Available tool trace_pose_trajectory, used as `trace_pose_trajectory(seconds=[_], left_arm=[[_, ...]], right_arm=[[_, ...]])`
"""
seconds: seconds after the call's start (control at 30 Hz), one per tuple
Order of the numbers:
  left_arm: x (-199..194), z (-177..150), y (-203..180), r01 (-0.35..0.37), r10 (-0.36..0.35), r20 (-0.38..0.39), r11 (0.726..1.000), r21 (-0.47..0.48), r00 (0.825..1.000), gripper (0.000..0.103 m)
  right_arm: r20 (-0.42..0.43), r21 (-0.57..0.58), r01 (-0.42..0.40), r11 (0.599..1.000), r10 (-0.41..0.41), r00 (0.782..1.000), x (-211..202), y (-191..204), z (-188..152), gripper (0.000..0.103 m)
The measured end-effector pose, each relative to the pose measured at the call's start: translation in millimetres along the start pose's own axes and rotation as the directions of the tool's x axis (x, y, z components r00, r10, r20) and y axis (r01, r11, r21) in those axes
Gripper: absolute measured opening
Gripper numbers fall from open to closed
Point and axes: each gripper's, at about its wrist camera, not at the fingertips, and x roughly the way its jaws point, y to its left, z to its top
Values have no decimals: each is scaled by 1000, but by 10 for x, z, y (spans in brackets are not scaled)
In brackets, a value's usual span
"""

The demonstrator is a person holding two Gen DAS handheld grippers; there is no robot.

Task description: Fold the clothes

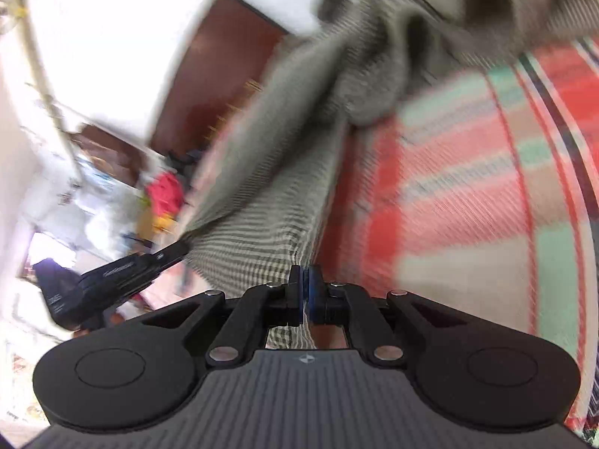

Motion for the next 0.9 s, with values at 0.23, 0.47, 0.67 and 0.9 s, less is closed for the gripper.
trace_pose_trajectory(seconds=[0.23, 0.47, 0.67, 0.9], left_arm=[[-30, 31, 84, -47, 47, -11, 999, 17, 999, 46], [-432, 341, -235, -87, 65, 148, 986, 143, 987, 79], [-97, 152, -1316, 27, -154, 177, 822, 569, 972, 79], [819, -185, -2407, 88, -206, 61, 643, 761, 977, 50]], right_arm=[[110, -83, 78, 994, -68, 992, -313, 57, 69, 40], [337, -181, 323, 929, -250, 908, -693, 56, 309, 40], [372, -237, 433, 870, -330, 867, -529, -33, 413, 44], [445, -246, 582, 775, -443, 779, -483, -47, 433, 49]])
